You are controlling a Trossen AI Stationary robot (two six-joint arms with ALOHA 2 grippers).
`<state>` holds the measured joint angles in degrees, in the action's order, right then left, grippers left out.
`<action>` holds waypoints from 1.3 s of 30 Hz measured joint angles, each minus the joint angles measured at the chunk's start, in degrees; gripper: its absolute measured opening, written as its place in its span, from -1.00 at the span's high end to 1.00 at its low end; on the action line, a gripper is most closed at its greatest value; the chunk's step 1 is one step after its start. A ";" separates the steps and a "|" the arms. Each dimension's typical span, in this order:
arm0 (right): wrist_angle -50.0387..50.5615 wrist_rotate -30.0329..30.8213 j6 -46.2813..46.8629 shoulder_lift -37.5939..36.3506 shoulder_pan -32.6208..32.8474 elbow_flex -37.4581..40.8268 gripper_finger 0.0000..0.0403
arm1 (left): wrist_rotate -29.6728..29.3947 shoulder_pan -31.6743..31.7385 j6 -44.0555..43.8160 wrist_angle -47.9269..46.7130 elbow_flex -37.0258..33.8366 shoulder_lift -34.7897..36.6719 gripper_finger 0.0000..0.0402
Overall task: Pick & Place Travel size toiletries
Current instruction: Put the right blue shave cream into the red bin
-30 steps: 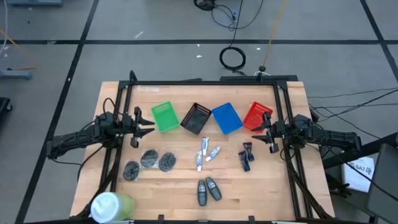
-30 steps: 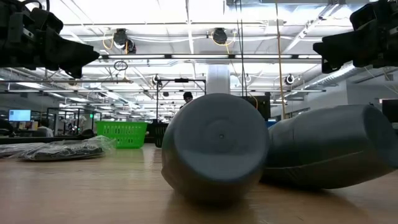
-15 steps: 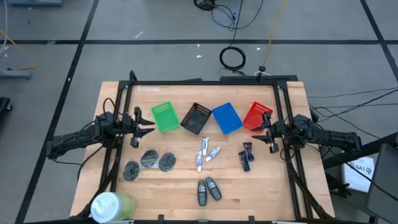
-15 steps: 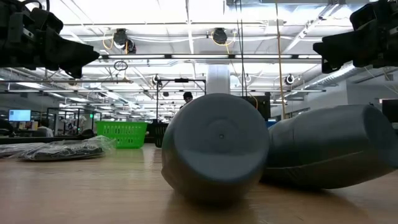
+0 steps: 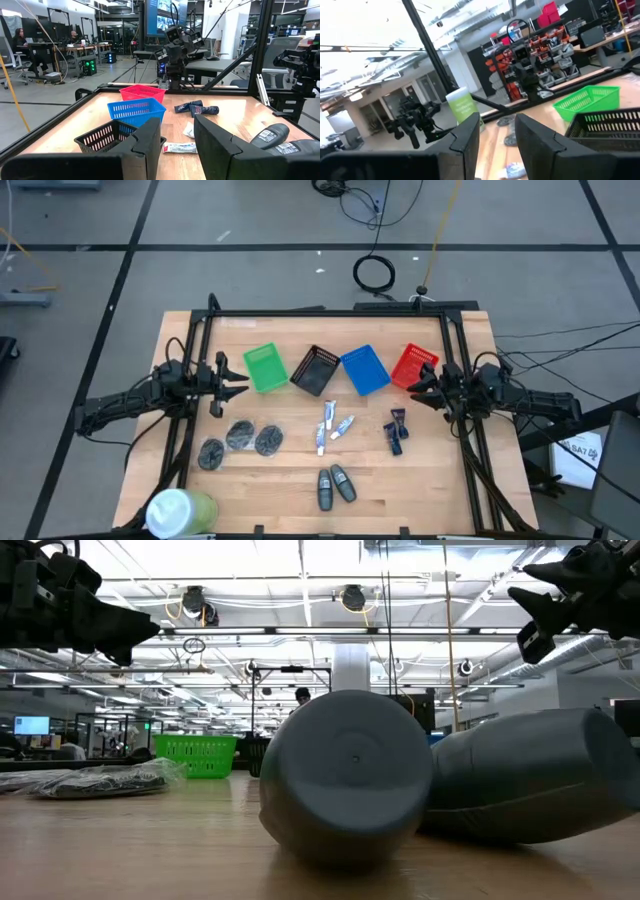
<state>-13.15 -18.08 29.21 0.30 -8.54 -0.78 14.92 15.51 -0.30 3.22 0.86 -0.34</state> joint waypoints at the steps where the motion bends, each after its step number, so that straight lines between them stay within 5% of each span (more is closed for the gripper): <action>1: 0.02 -0.11 0.06 0.00 0.00 -0.01 0.43 | 0.00 0.02 0.00 -0.01 -0.01 0.00 0.43; 16: -0.15 1.20 -8.39 0.02 0.02 0.00 0.43 | 0.01 0.01 0.00 -0.02 0.00 0.00 0.43; 22: -18.13 2.83 -0.84 1.81 1.56 -0.44 0.38 | 0.00 0.01 0.00 0.00 0.00 0.00 0.43; 28: -35.94 4.48 -7.80 9.87 11.02 -3.88 0.13 | 0.02 0.00 0.00 0.00 -0.01 0.02 0.43; 34: -28.91 10.77 -13.34 25.22 20.61 -14.20 -0.14 | 0.01 0.02 0.00 -0.01 -0.02 0.02 0.43; 36: -18.39 13.18 -13.30 30.45 23.01 -19.43 -0.18 | 0.00 0.02 0.00 -0.01 -0.02 0.02 0.43; 39: 3.54 24.53 -9.48 36.87 25.85 -29.23 -0.20 | 0.02 0.00 0.00 0.00 0.00 0.02 0.43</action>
<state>-9.61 6.45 19.73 37.16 17.31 -30.00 14.94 15.51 -0.30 3.22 0.86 -0.32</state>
